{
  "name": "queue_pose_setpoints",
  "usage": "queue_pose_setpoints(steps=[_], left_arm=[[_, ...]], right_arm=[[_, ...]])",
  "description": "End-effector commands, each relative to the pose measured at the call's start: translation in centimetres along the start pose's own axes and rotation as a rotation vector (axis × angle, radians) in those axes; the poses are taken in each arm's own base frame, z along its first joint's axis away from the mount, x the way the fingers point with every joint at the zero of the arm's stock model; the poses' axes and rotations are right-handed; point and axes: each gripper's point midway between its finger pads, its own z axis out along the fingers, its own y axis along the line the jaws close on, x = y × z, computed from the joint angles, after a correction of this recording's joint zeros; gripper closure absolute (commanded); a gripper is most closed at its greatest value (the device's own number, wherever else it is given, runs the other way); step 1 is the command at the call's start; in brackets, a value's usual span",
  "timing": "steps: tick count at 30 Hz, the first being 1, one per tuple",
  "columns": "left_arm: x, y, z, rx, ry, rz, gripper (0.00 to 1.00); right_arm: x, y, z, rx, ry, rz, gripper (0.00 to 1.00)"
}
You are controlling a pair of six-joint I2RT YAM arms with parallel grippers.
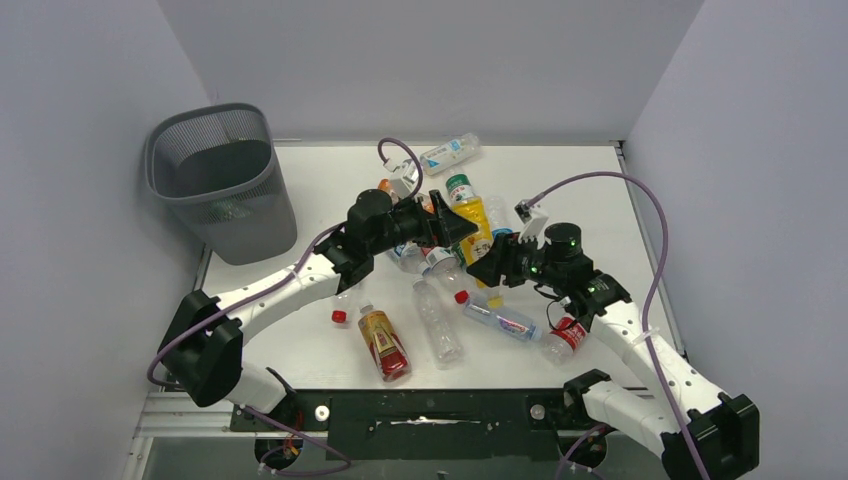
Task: Put the plastic bottles in the bin
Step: Pick up the plastic bottle at the center of the board.
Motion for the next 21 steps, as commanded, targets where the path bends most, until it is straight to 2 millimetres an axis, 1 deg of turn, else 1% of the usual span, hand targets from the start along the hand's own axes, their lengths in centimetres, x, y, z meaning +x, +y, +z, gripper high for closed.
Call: queue_pose_setpoints(steps=[1, 16, 21], left_arm=[[-1.6, -1.4, -0.1, 0.03, -0.054, 0.038, 0.15], [-2.2, -1.4, 0.2, 0.027, -0.084, 0.025, 0.15], [-2.2, -1.1, 0.1, 0.016, -0.09, 0.023, 0.15]], right_arm=[[-3.7, 2.2, -0.9, -0.039, -0.111, -0.055, 0.44], [-2.9, 4.8, -0.2, -0.084, -0.094, -0.091, 0.44], [-3.0, 5.2, -0.2, -0.084, -0.095, -0.1, 0.44]])
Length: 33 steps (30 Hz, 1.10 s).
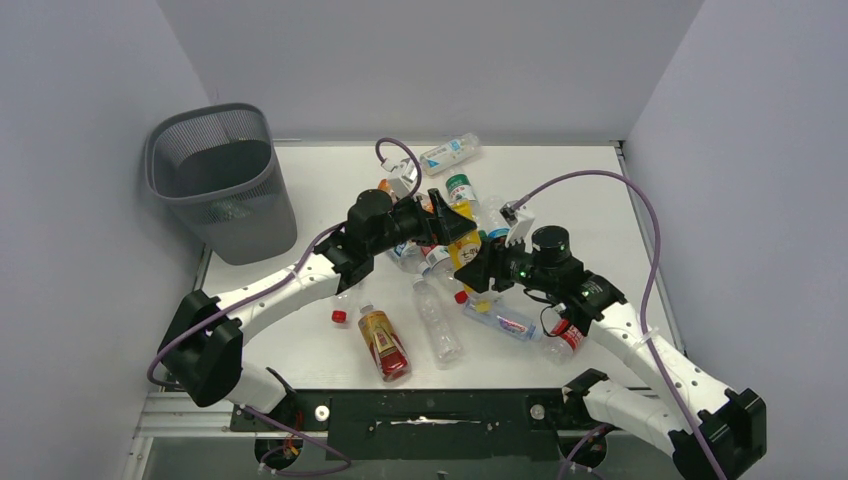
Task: Put the plastic bottles in the bin
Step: Pick up the plastic bottle at the center of the board.
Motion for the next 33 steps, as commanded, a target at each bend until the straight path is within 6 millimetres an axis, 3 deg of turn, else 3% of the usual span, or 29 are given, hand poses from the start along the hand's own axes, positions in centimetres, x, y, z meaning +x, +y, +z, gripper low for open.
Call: queue_pose_setpoints(steps=[1, 5, 9, 12, 15, 21, 25, 33], left_arm=[[-1.7, -1.7, 0.0, 0.046, -0.066, 0.02, 0.16], [-1.7, -1.7, -0.2, 0.042, -0.067, 0.02, 0.28], [-1.7, -1.5, 0.0, 0.029, -0.056, 0.017, 0.33], [-1.6, -1.6, 0.3, 0.032, -0.038, 0.033, 0.46], [-2.0, -1.8, 0.3, 0.025, -0.033, 0.054, 0.55], [-3.6, -1.3, -0.1, -0.024, -0.046, 0.097, 0.56], [-6.0, -0.8, -1.0, -0.061, -0.072, 0.134, 0.56], [-14.6, 0.9, -5.5, -0.178, -0.21, 0.221, 0.56]], right_arm=[[-3.4, 1.9, -0.5, -0.036, -0.1, -0.045, 0.44], [-3.1, 2.0, -0.3, -0.037, -0.094, -0.046, 0.44], [-2.8, 1.9, -0.1, -0.035, -0.088, -0.042, 0.44], [-2.8, 1.9, -0.2, -0.033, -0.087, -0.043, 0.41], [-2.9, 1.9, -0.3, -0.027, -0.09, -0.042, 0.31], [-2.7, 1.9, -1.0, -0.012, -0.094, -0.04, 0.15], [-2.7, 2.0, -1.6, -0.007, -0.097, -0.043, 0.12], [-2.4, 1.8, -2.3, 0.008, -0.099, -0.04, 0.08]])
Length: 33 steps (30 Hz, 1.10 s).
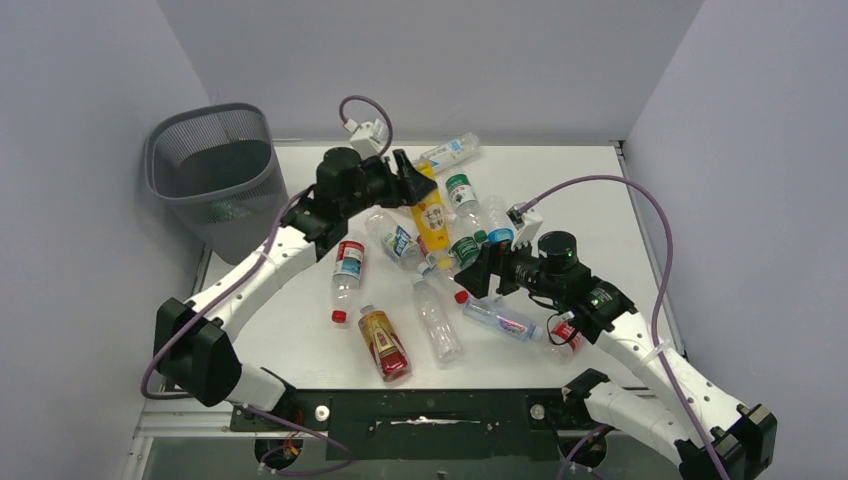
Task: Put the plastic bottles in the bin
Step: Pick up the plastic bottle at the center of the board, then place the plastic bottle in the trash bin.
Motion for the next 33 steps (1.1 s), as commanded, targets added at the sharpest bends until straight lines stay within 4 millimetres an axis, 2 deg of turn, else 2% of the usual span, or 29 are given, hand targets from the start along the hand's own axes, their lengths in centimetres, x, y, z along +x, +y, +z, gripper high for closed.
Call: queue_pose_setpoints(steps=[1, 9, 15, 20, 23, 26, 33], left_arm=[[-8.7, -0.6, -4.2, -0.021, -0.178, 0.098, 0.56], [-18.8, 2.9, -10.3, -0.137, -0.389, 0.153, 0.56], [-26.2, 5.5, -16.6, -0.276, -0.573, 0.217, 0.56], [-30.6, 7.5, -22.0, -0.407, -0.704, 0.264, 0.56], [-32.3, 8.8, -25.1, -0.507, -0.77, 0.291, 0.56], [-33.2, 10.0, -27.2, -0.593, -0.81, 0.31, 0.56], [-32.8, 13.2, -29.0, -0.752, -0.818, 0.317, 0.57]], right_arm=[[-2.1, 1.1, -1.0, -0.013, -0.068, -0.021, 0.08], [-1.1, 0.8, -0.6, -0.013, -0.044, -0.011, 0.06], [-0.6, 0.5, -0.5, -0.008, -0.038, -0.005, 0.06], [-0.3, 0.5, -0.4, -0.011, -0.032, 0.001, 0.05], [-0.2, 0.5, -0.3, -0.011, -0.028, 0.004, 0.05], [0.0, 0.5, -0.3, -0.016, -0.024, 0.009, 0.05], [0.7, 0.8, -0.2, -0.032, -0.017, 0.027, 0.05]])
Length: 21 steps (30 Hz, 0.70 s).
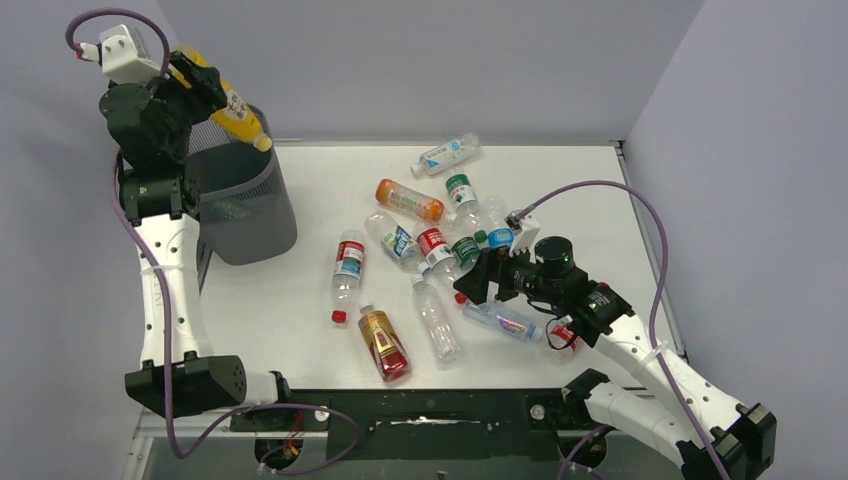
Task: Put the plastic bottles in the bin
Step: Place the plastic bottle in the trash bin.
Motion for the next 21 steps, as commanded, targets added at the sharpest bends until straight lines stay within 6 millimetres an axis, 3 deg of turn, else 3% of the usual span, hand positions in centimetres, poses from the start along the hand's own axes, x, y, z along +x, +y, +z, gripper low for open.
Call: queue_pose_setpoints(steps=[1, 6, 17, 19, 21], left_arm=[[-2.4, 1.4, -1.1, -0.081, -0.076, 0.069, 0.57], [-1.2, 3.1, -0.8, -0.15, -0.054, 0.106, 0.57], [3.3, 6.0, 1.0, -0.243, 0.073, 0.122, 0.51], [4.0, 6.2, 1.3, -0.246, 0.095, 0.117, 0.47], [4.4, 6.4, 1.5, -0.253, 0.114, 0.113, 0.38]], right_arm=[[-0.5, 1.1, -0.1, -0.044, -0.041, -0.001, 0.05], [-0.3, 0.9, 0.0, -0.04, -0.034, -0.003, 0.04], [-0.1, 0.9, 0.7, -0.043, -0.019, -0.007, 0.04], [-0.1, 0.8, 0.7, -0.041, -0.018, -0.009, 0.04], [-0.1, 0.8, 0.8, -0.039, -0.015, -0.008, 0.04]])
